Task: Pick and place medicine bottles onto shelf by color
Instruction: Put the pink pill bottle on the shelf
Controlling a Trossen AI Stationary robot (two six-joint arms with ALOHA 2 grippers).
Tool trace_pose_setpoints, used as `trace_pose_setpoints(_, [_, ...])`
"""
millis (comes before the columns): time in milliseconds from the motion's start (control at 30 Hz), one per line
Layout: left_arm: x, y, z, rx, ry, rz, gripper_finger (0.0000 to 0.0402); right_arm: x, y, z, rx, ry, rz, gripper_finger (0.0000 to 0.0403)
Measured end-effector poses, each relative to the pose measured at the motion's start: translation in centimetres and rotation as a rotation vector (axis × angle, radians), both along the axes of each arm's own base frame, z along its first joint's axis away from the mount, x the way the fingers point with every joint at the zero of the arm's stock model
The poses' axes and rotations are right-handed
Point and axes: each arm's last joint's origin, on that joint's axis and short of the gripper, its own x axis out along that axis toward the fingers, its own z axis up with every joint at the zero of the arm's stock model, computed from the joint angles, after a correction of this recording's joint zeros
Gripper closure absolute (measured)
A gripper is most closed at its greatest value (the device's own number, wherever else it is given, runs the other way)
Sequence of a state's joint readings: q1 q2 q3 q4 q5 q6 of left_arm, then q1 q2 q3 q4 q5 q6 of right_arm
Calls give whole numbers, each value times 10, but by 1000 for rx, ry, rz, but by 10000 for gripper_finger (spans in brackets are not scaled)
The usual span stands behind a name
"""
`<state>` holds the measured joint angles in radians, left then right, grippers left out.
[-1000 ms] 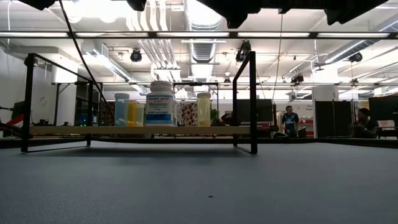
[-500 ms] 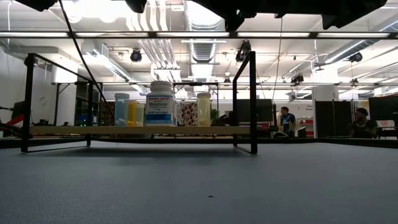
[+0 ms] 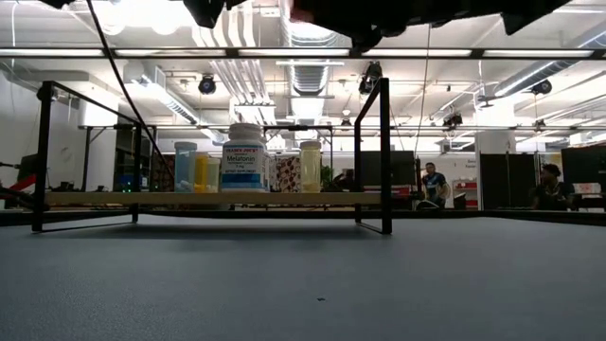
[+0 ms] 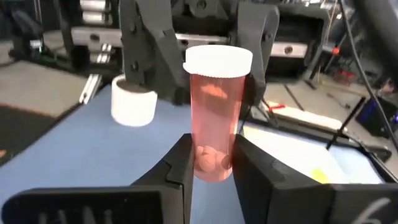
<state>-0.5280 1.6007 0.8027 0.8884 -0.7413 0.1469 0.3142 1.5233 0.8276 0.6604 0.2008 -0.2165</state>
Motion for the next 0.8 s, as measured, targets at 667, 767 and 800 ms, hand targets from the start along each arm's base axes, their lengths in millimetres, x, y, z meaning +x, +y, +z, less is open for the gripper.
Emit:
trace_pose_setpoints(667, [6,4,-7,-141,86,-28,151,-15,-2,-20,-23,289,-20,328])
trace_pose_setpoints(767, [10,4,-4,-150,71,-23,151,-15,-2,-21,-29,294,-18,328])
trace_pose_setpoints(800, [11,4,-3,-152,67,-22,151,-15,-2,-21,-29,295,-18,328])
